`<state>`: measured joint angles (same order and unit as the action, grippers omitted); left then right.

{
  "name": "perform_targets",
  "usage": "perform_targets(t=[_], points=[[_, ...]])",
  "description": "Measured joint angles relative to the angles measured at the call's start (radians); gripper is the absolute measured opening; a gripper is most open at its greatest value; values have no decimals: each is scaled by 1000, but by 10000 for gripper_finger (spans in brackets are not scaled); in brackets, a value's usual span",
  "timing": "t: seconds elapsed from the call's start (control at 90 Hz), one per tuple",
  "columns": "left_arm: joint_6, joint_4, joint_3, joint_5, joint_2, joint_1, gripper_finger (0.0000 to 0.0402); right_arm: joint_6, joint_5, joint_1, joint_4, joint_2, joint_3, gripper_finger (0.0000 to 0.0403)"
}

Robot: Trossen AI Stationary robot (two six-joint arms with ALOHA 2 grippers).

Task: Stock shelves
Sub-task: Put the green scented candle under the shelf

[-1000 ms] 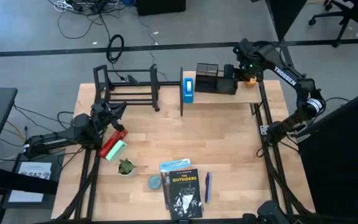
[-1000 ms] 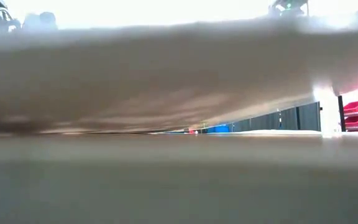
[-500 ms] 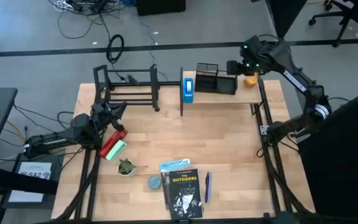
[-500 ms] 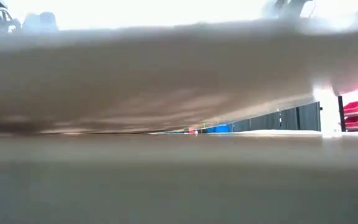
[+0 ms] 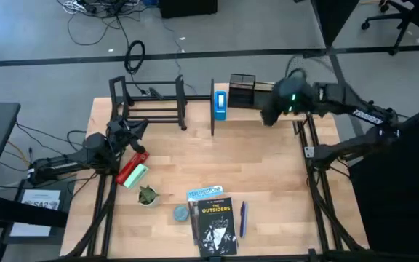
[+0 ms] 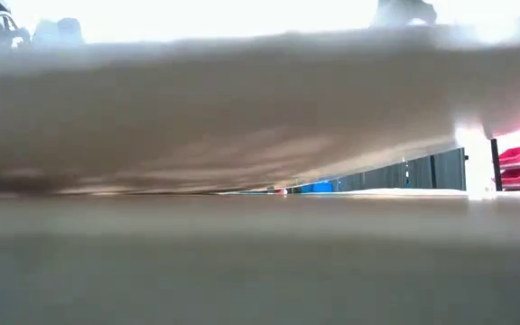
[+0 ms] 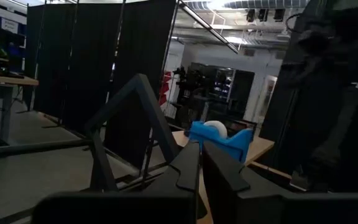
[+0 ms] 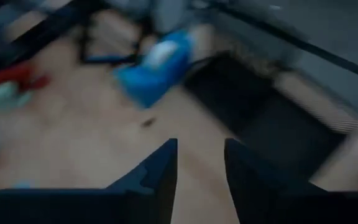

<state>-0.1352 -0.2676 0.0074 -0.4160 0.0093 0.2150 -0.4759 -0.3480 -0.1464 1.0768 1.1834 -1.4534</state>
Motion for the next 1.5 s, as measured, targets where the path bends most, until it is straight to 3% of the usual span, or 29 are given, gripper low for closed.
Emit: perform_targets(t=[0.233, 0.533, 0.622, 0.733, 0.956, 1.167, 1.5], points=[[0, 0, 0, 0, 0, 0, 0, -38, 32, 240, -226, 111, 166, 108], [0, 0, 0, 0, 0, 0, 0, -47, 329, 343, -424, 390, 199, 176], [0, 0, 0, 0, 0, 0, 0, -45, 371, 386, -498, 459, 199, 202], [0, 0, 0, 0, 0, 0, 0, -44, 353, 445, -601, 532, 199, 224], [0, -1, 0, 0, 0, 0, 0, -33, 164, 534, -876, 632, 199, 242], [0, -5, 0, 0, 0, 0, 0, 241, 186, 530, -1347, 764, 186, 253], [0, 0, 0, 0, 0, 0, 0, 508, 238, 481, -1198, 969, -73, 328]])
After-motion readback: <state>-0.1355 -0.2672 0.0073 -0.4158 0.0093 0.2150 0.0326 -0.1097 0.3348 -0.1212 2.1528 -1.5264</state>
